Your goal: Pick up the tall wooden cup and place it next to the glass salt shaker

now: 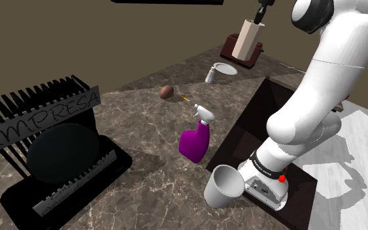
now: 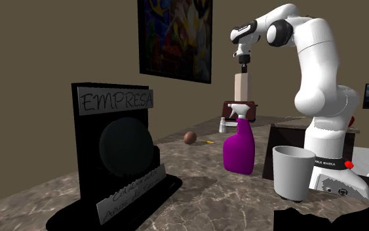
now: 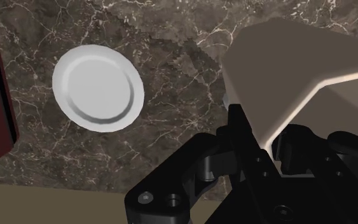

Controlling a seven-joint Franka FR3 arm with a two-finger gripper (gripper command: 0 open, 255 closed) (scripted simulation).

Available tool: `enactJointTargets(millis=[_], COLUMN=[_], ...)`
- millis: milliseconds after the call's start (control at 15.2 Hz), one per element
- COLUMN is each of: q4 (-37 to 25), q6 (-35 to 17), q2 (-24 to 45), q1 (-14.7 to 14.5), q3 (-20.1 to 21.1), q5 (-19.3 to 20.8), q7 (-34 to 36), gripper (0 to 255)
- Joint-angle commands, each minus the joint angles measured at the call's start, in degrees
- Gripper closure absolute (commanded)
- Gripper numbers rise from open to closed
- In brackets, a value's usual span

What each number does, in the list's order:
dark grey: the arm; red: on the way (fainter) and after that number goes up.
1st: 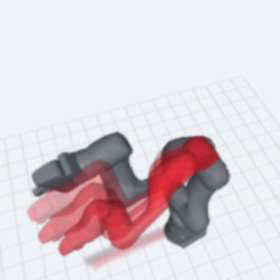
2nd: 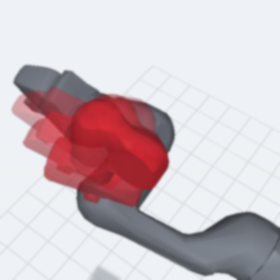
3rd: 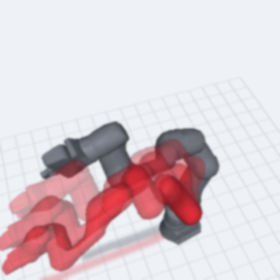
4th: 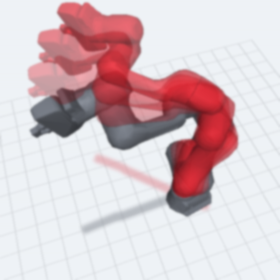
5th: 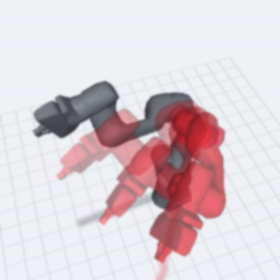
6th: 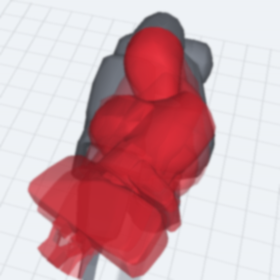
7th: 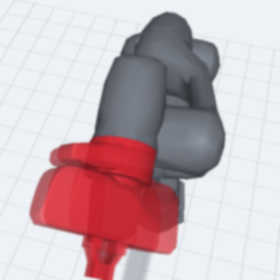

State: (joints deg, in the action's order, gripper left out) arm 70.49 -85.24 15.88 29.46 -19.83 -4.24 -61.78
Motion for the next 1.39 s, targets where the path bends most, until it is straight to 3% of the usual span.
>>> enactJointTargets(millis=[0,1320], q4=[2.62,21.58], q6=[-2.04,-18.59], q2=[-0.69,-3.21], q1=[-0.28,-1.53], q3=[0.04,0.39], q5=[0.23,1.05], q7=[0.08,0.53], gripper=[255,255])
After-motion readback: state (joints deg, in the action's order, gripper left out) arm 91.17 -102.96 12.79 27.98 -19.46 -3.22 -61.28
